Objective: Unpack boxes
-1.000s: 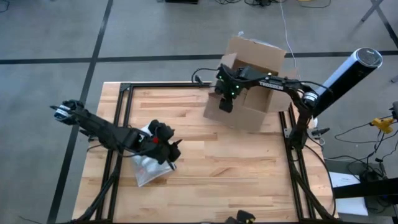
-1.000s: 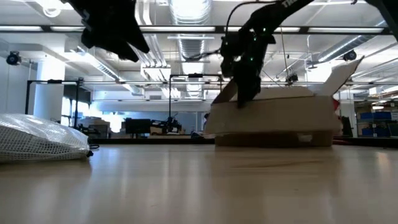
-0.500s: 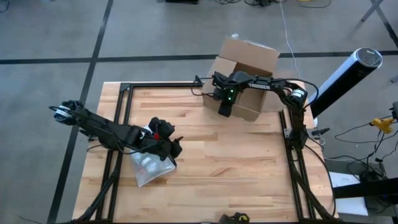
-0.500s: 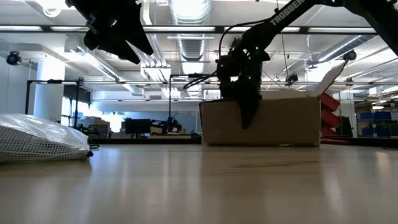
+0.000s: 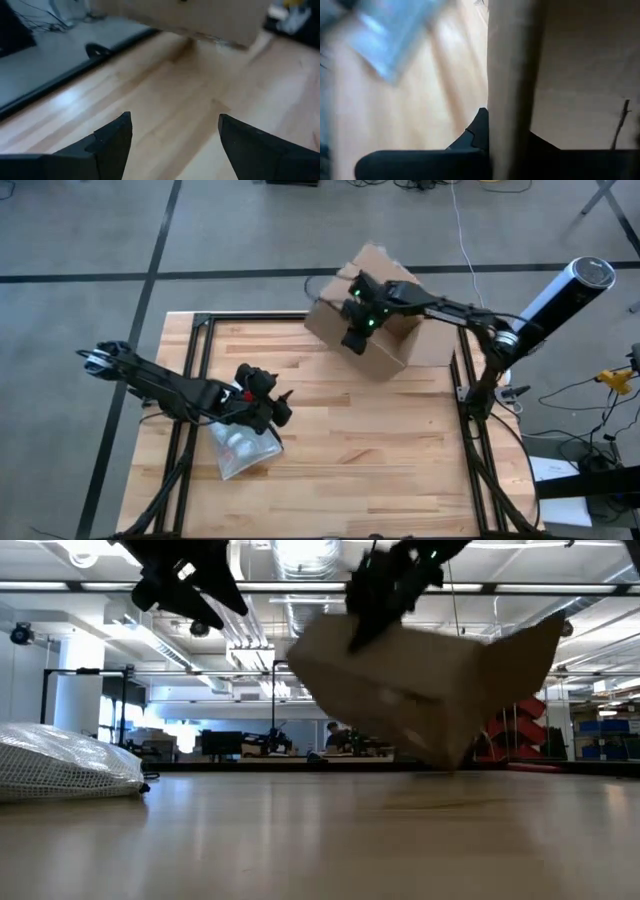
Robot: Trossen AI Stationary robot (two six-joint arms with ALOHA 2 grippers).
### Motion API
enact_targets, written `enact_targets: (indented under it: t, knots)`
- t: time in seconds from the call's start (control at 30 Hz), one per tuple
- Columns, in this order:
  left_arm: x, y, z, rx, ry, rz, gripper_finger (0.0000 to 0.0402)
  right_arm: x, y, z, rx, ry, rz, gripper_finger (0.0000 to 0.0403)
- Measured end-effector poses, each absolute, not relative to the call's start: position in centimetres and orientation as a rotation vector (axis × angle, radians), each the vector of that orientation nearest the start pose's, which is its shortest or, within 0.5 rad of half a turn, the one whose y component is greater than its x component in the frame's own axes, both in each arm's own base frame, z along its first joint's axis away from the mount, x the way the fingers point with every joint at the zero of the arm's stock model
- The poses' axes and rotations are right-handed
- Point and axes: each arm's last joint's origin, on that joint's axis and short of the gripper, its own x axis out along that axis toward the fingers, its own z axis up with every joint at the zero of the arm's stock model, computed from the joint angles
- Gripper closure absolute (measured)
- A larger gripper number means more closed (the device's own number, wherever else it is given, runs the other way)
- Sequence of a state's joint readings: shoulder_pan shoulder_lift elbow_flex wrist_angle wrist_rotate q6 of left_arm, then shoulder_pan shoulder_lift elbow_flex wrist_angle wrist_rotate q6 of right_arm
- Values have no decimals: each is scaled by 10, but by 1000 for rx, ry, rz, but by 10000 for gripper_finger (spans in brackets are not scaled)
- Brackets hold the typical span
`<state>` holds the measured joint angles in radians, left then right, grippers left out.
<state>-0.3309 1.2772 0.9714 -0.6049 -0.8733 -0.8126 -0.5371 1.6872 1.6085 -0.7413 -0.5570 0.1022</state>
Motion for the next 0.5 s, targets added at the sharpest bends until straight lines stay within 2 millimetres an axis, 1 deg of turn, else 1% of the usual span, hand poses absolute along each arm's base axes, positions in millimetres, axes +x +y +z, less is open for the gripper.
enact_targets:
  t: [0.13, 0.27, 0.37, 0.5]
  knots:
    - [238, -57, 279, -265, 382, 837, 127, 314, -153, 390, 491, 427, 37, 402]
    - [238, -56, 286, -285, 276, 887, 127, 310, -132, 430, 473, 197, 120, 403]
    - [242, -56, 289, -316, 213, 887, 127, 314, -119, 448, 463, 57, 197, 403]
    - [248, -59, 284, -350, 128, 849, 127, 324, -104, 463, 467, -95, 302, 403]
